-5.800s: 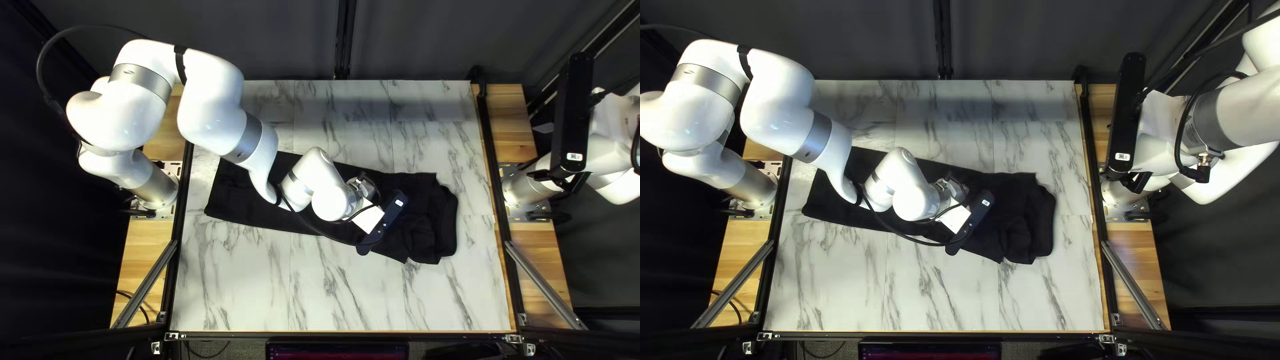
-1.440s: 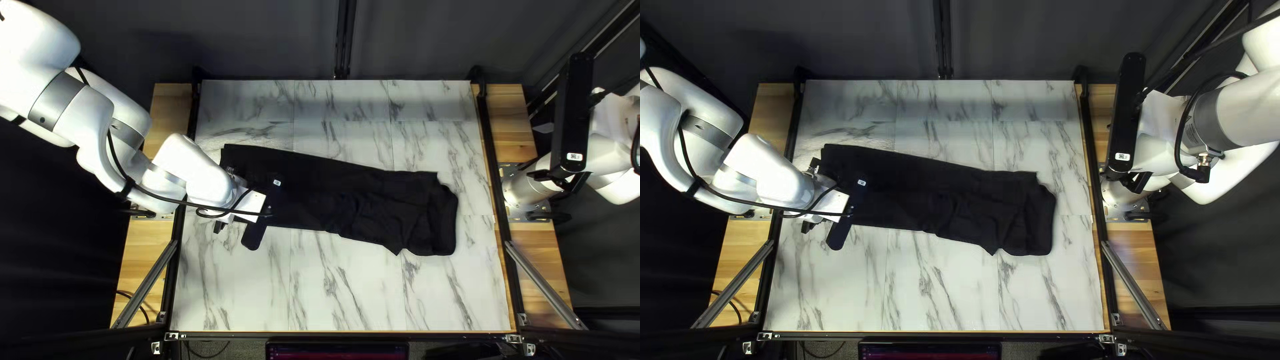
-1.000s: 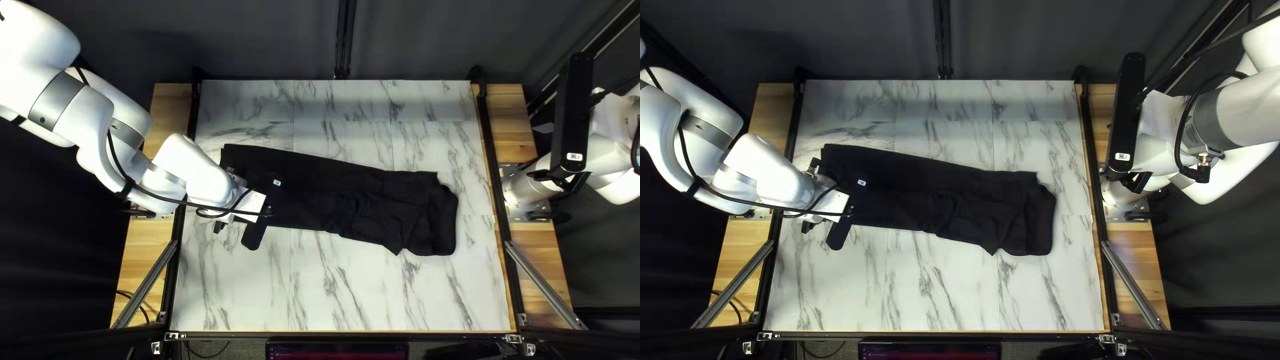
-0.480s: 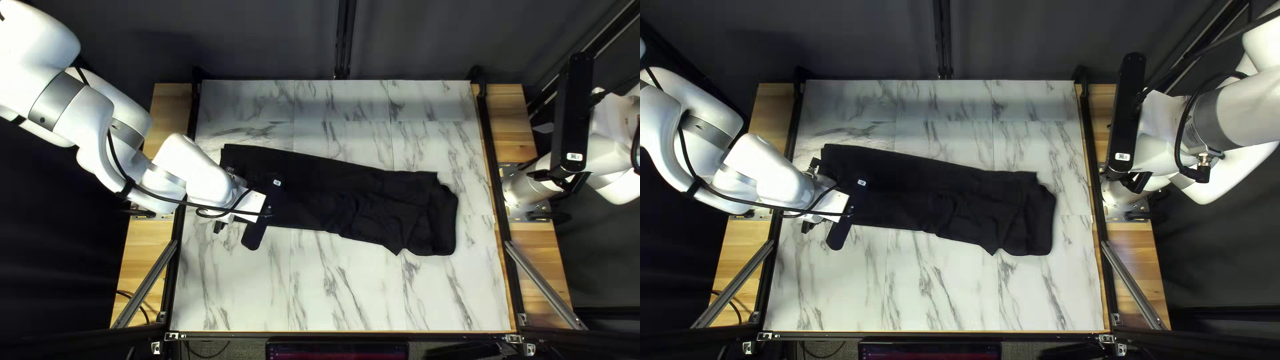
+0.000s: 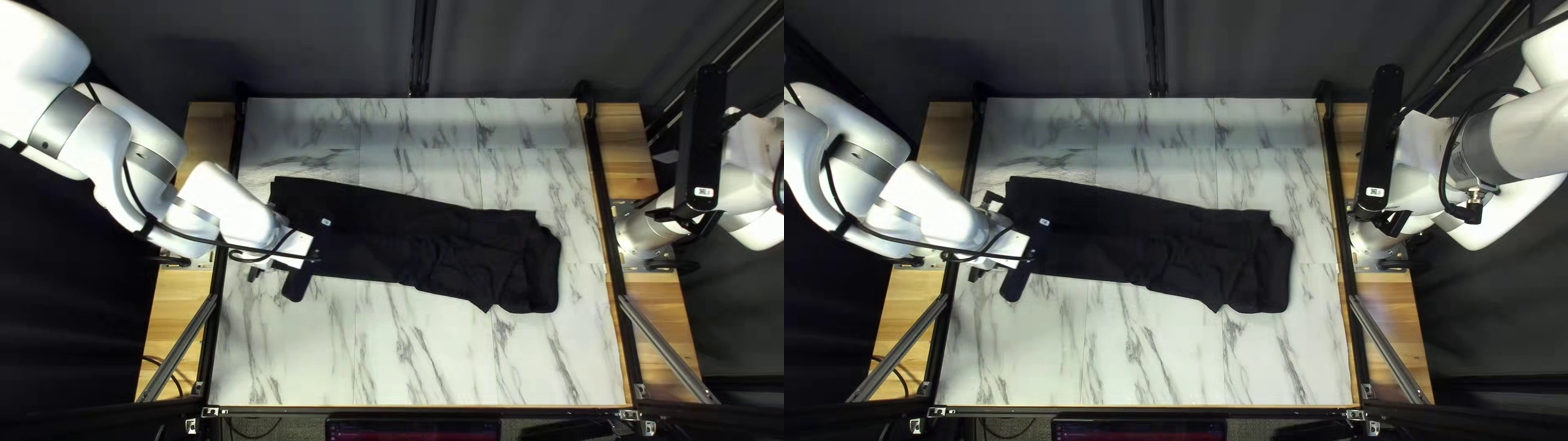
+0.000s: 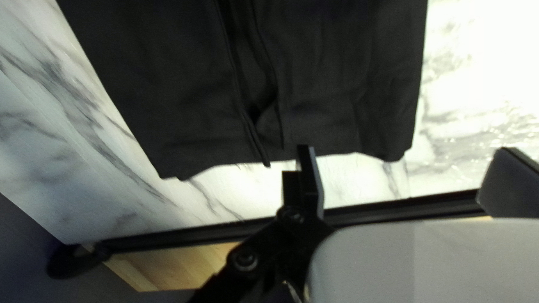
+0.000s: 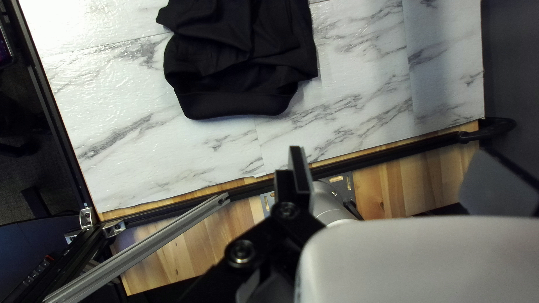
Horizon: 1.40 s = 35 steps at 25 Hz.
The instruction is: Fold t-shirt
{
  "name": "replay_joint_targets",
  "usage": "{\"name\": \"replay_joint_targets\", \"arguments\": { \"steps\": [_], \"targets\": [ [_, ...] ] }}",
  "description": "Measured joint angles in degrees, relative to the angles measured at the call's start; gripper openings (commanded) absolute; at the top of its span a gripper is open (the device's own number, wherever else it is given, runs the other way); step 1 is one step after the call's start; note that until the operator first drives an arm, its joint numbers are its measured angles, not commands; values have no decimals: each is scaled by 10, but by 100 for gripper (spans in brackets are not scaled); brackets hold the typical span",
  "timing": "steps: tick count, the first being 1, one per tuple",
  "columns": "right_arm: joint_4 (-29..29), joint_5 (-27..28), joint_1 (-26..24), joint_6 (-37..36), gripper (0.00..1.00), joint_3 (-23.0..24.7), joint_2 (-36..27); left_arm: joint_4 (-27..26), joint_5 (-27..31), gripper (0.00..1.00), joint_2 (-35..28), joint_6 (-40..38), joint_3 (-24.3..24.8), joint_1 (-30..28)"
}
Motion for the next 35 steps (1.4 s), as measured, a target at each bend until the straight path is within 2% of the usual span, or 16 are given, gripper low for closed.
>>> {"name": "replay_joint_targets", "arguments": {
  "steps": [2,5,6,7,8,9,10,13,15,18,19,20,21,22,30,35],
  "targets": [
    [0,0,0,0,100,0,0,0,-12,100,4,-25,9,-10],
    [0,0,0,0,100,0,0,7,-39,93,28,-64,17,-23],
    [0,0,0,0,100,0,0,11,-47,73,36,-73,18,-25],
    [0,0,0,0,100,0,0,14,-53,73,43,-80,20,-26],
    [0,0,0,0,100,0,0,17,-60,51,51,-85,20,-26],
    [0,0,0,0,100,0,0,20,-66,39,58,-88,20,-26],
    [0,0,0,0,100,0,0,23,-72,35,67,-91,20,-25],
    [0,0,0,0,100,0,0,31,-91,36,88,-92,18,-17],
    [0,0,0,0,100,0,0,34,-102,31,98,-91,20,-11],
    [0,0,0,0,100,0,0,35,-113,33,104,-90,24,-7],
    [0,0,0,0,100,0,0,34,-114,39,105,-91,24,-8],
    [0,0,0,0,100,0,0,33,-115,58,105,-92,25,-10],
    [0,0,0,0,100,0,0,31,-113,91,104,-93,24,-13],
    [0,0,0,0,100,0,0,29,-111,100,102,-93,23,-15],
    [0,0,0,0,100,0,0,15,-56,100,91,-96,-19,-46],
    [0,0,0,0,100,0,0,14,-62,100,95,-96,-14,-46]
  ]
}}
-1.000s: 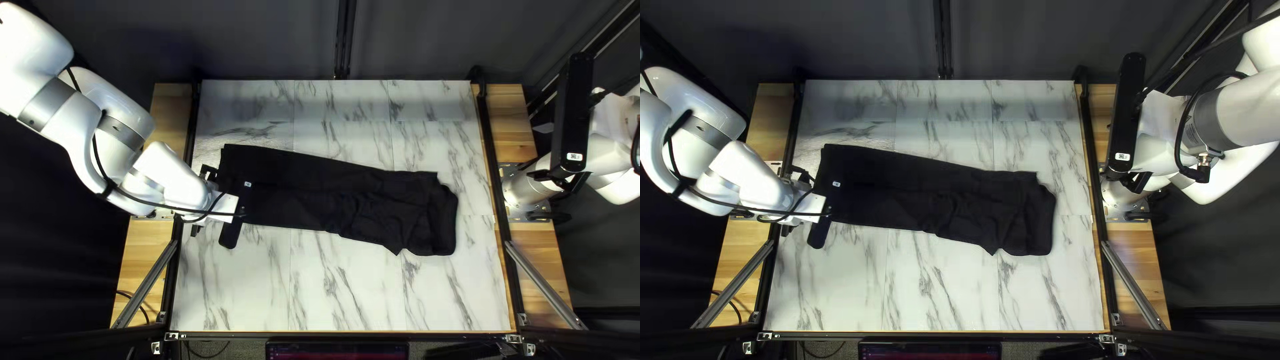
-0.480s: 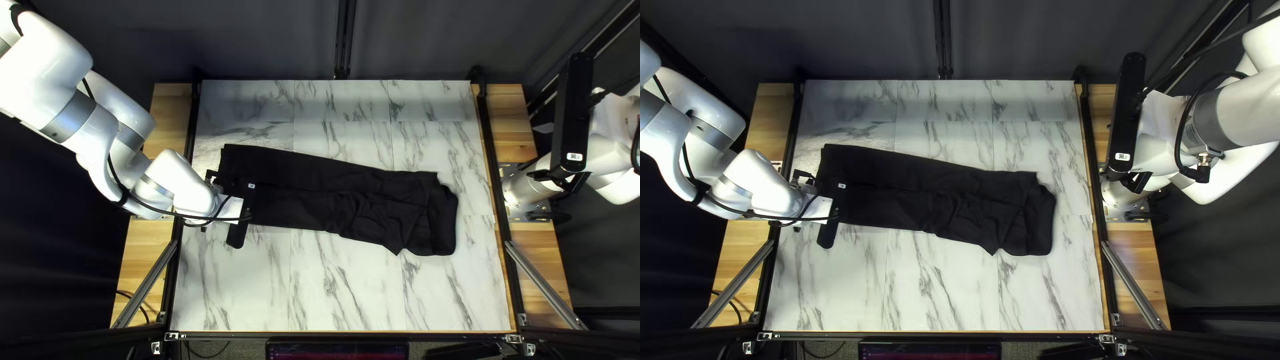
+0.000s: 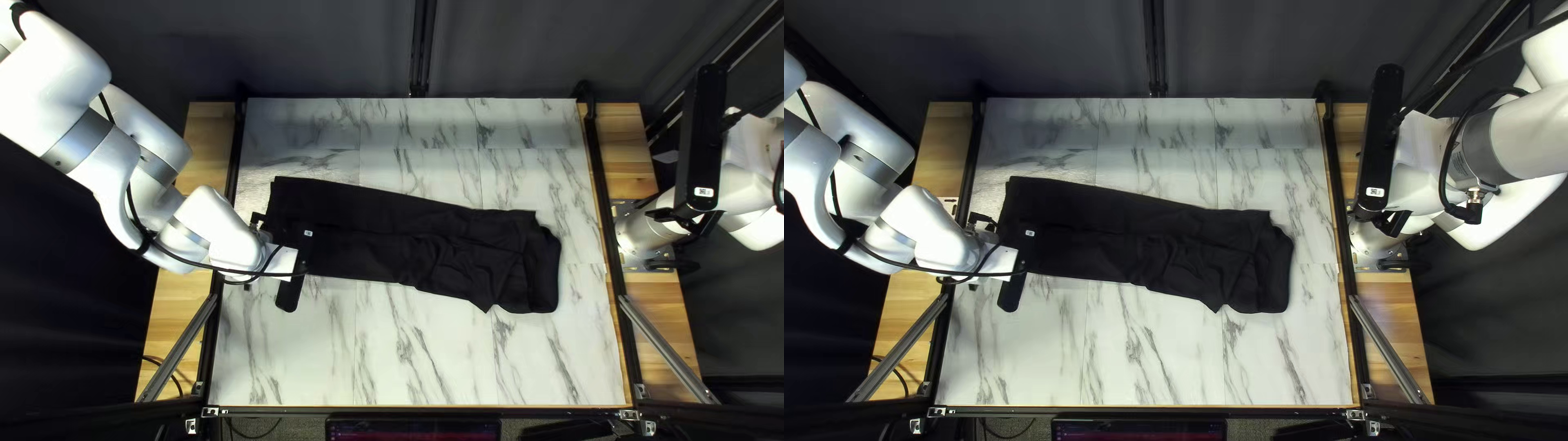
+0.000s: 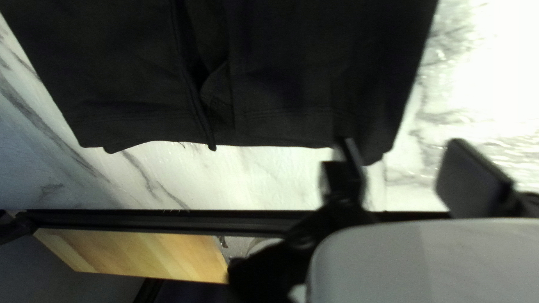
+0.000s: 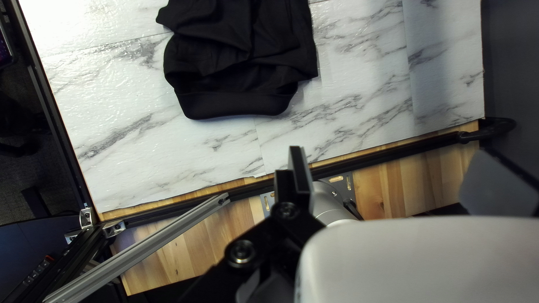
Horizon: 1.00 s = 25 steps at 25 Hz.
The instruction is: Fold t-shirt
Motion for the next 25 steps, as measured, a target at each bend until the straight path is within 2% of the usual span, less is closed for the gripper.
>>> {"name": "replay_joint_targets", "arguments": {
  "steps": [6,21,23,24,25],
  "targets": [
    [0,0,0,0,100,0,0,5,-27,100,-9,6,34,24],
    [0,0,0,0,100,0,0,4,-53,99,-2,-8,52,19],
    [0,0,0,0,100,0,0,6,-57,80,-2,-5,55,23],
    [0,0,0,0,100,0,0,6,-59,76,-3,-2,57,26],
    [0,0,0,0,100,0,0,6,-61,56,-3,0,59,28]
  ]
}}
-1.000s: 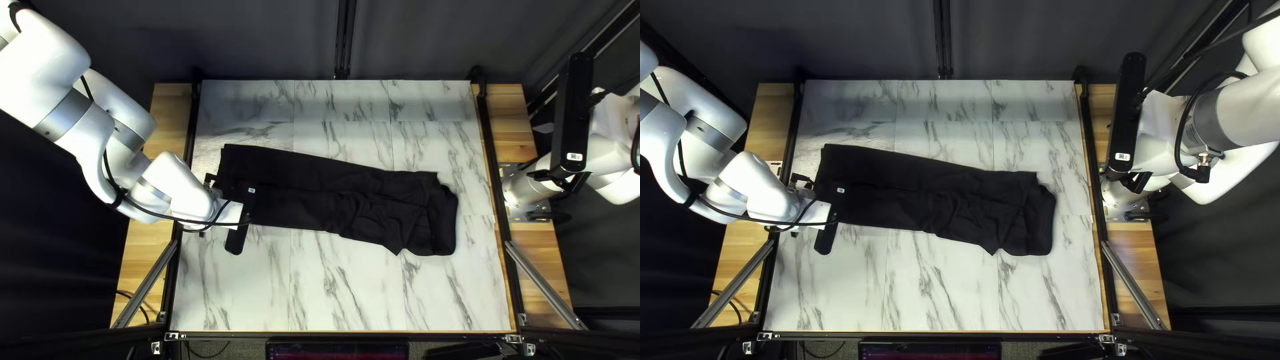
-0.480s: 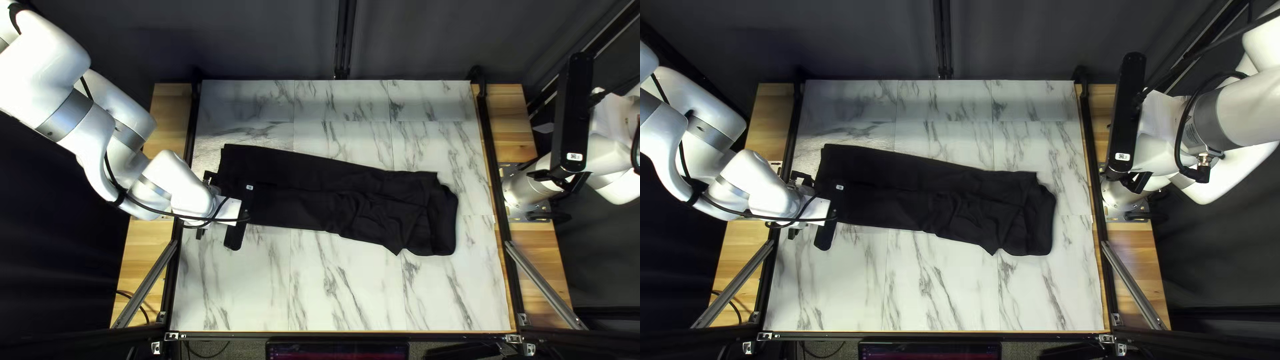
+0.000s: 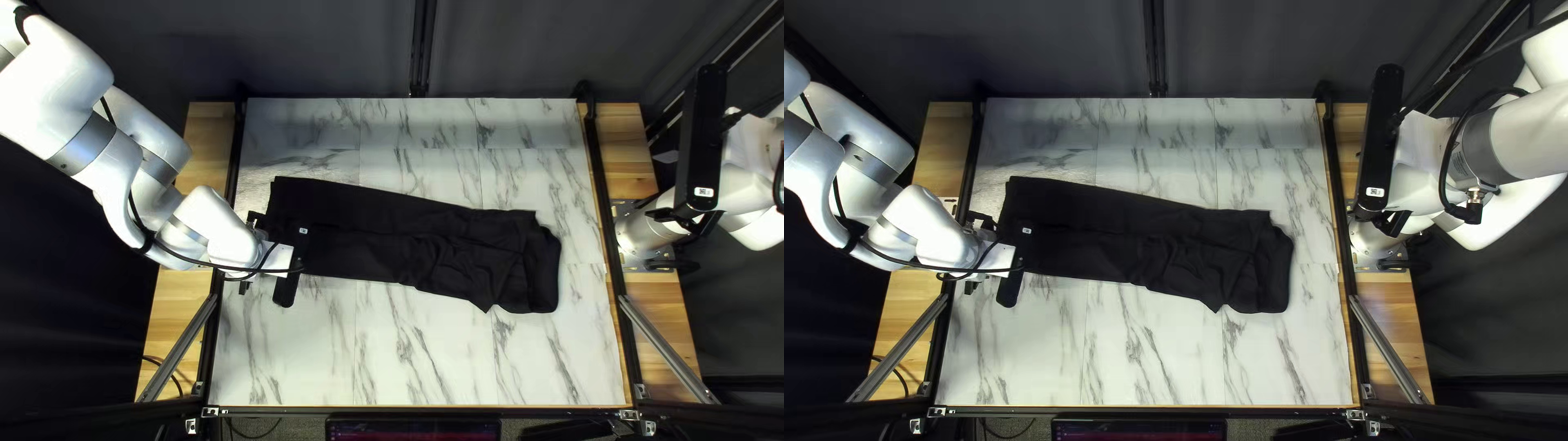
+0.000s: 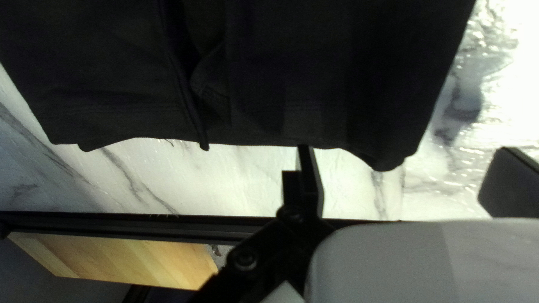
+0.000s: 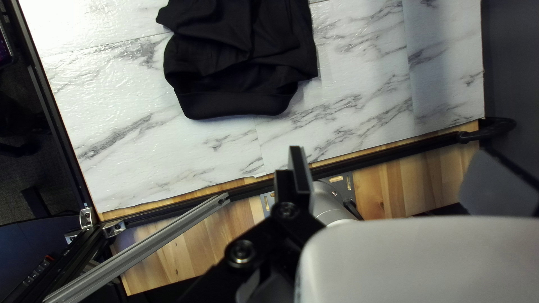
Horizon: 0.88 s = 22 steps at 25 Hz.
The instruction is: Fold t-shirt
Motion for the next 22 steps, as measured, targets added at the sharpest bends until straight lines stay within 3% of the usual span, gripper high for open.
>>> {"name": "replay_joint_targets", "arguments": {
  "steps": [1,3,16,22],
  "targets": [
    [0,0,0,0,100,0,0,0,-2,52,0,2,2,2],
    [0,0,0,0,100,0,0,-1,-5,9,-2,6,6,5],
    [0,0,0,0,100,0,0,3,8,4,0,36,-11,26],
    [0,0,0,0,100,0,0,5,45,4,1,30,-49,5]
  ]
}}
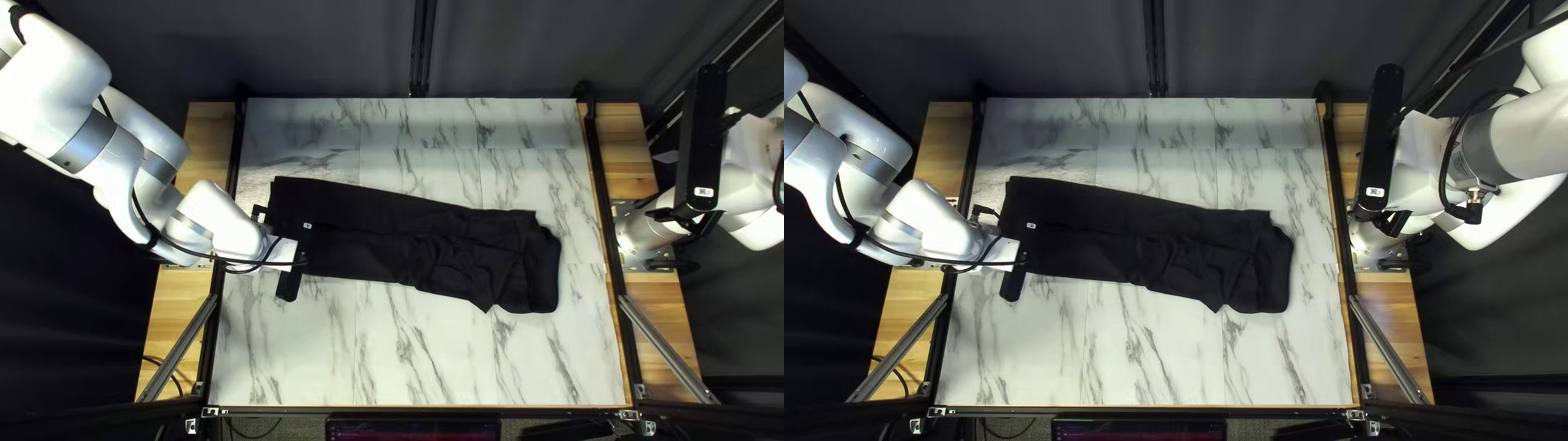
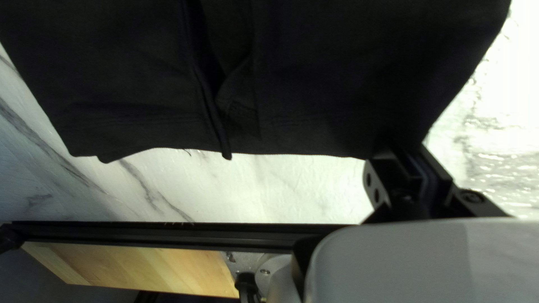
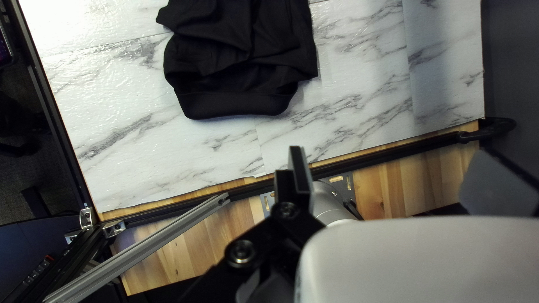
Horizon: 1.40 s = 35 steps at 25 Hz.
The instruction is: Fold t-shirt
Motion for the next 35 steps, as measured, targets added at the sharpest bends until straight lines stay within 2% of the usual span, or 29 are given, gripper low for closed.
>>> {"name": "replay_joint_targets", "arguments": {
  "steps": [9,19,35],
  "targets": [
    [0,0,0,0,100,0,0,30,29,1,30,16,-62,4],
    [0,0,0,0,100,0,0,72,-4,1,90,86,-114,70],
    [0,0,0,0,100,0,0,104,-74,0,268,199,-274,129]
  ]
}}
